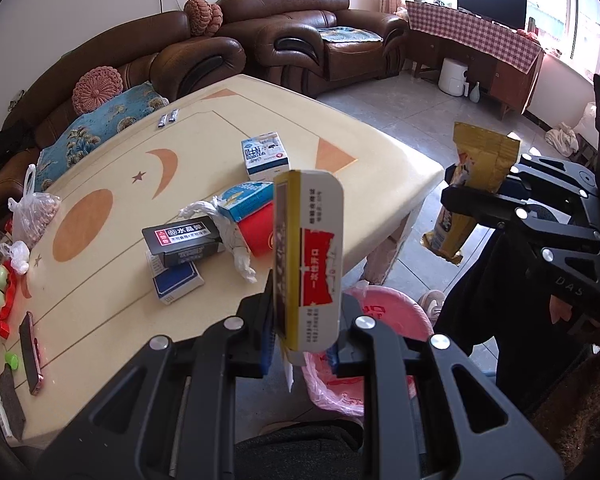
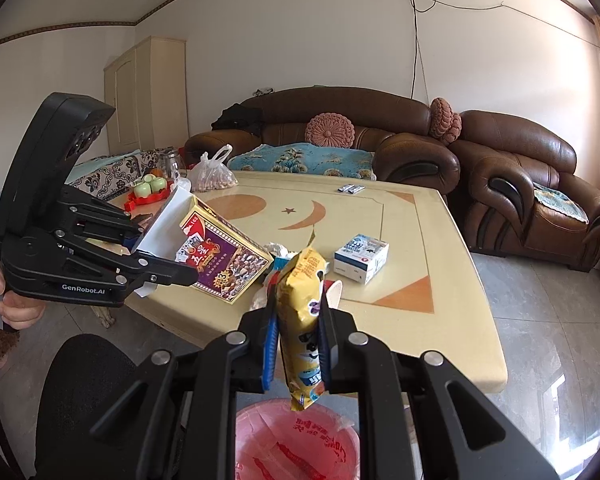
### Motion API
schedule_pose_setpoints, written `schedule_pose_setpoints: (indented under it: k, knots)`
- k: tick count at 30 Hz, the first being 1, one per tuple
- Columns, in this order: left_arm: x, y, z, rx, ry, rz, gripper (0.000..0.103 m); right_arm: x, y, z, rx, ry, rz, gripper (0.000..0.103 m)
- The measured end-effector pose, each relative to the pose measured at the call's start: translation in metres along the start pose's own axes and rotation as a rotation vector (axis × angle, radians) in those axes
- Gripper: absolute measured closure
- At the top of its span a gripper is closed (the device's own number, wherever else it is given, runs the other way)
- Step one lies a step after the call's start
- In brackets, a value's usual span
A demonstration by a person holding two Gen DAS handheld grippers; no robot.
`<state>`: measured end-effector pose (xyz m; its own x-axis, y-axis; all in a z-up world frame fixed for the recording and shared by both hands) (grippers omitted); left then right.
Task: Collect trash
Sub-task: 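Carry the yellow bag and purple box with both tools over the pink bin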
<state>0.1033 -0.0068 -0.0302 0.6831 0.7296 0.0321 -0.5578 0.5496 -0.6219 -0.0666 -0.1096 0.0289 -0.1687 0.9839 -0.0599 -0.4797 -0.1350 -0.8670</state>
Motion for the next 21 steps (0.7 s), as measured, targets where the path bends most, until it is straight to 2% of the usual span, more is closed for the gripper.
schedule_pose_setpoints:
  k: [9, 13, 15, 21]
  knots:
    - [-0.026, 0.042, -0.023, 0.036, 0.072, 0.045, 0.082, 0.005, 0.05, -0.005, 0.121, -0.006, -0.016, 0.086]
    - [-0.034, 0.06, -0.041, 0.068, 0.074, 0.081, 0.082, 0.006, 0.07, -0.012, 0.176, -0.008, -0.024, 0.086]
    - [-0.038, 0.069, -0.049, 0.087, 0.106, 0.096, 0.082, 0.006, 0.08, -0.016, 0.2, -0.009, -0.028, 0.086]
    - [-0.048, 0.086, -0.081, 0.142, 0.129, 0.133, 0.083, 0.0, 0.106, -0.038, 0.272, -0.016, -0.059, 0.086]
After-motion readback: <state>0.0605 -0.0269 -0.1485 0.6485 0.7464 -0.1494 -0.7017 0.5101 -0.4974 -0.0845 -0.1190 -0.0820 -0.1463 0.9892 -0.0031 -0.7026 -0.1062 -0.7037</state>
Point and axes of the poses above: each gripper's, at about its wrist camera, not at the fingertips, and z roughly against the way its jaws point, x to its left, y to its underside, the point moved 2 cm from there along -z, roughly the way its jaws point, and after that the axes turned 3 degrees about z, right-handed, at the moved point
